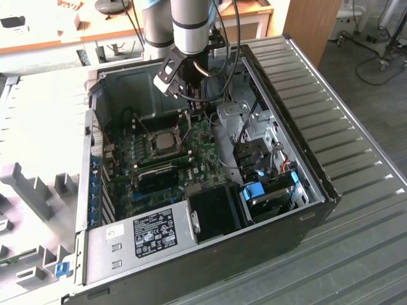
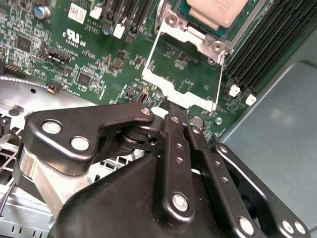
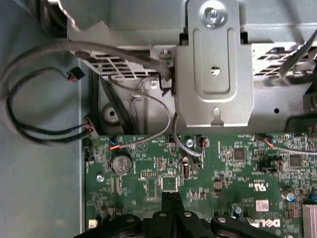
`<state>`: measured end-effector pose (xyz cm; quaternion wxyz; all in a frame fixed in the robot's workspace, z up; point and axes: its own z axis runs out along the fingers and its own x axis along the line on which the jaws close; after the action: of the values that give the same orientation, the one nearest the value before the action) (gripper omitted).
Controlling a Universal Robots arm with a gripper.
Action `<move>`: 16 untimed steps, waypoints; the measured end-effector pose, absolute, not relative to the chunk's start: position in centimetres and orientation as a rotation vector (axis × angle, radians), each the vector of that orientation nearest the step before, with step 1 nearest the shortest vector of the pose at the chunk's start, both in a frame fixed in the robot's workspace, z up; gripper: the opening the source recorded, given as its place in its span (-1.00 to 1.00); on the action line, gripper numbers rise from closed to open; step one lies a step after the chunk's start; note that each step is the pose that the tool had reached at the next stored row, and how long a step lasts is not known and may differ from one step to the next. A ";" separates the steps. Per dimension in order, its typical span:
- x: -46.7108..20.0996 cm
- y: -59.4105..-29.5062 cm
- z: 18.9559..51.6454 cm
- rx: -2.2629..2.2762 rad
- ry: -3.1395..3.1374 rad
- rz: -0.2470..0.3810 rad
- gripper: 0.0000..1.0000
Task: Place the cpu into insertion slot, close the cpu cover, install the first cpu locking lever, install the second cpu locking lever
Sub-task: 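Close the cpu cover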
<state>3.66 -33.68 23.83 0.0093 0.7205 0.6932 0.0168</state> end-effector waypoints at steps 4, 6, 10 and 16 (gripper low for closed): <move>2.8 -33.7 23.8 2.250 2.165 0.053 -0.79; 2.1 -33.7 23.8 2.250 2.165 0.053 -0.79; 0.8 -33.7 23.7 2.251 2.165 0.054 -0.79; -0.1 -33.7 23.7 2.251 2.165 0.055 -0.79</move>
<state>-0.13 -33.67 23.72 0.0089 0.7205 0.6931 0.0175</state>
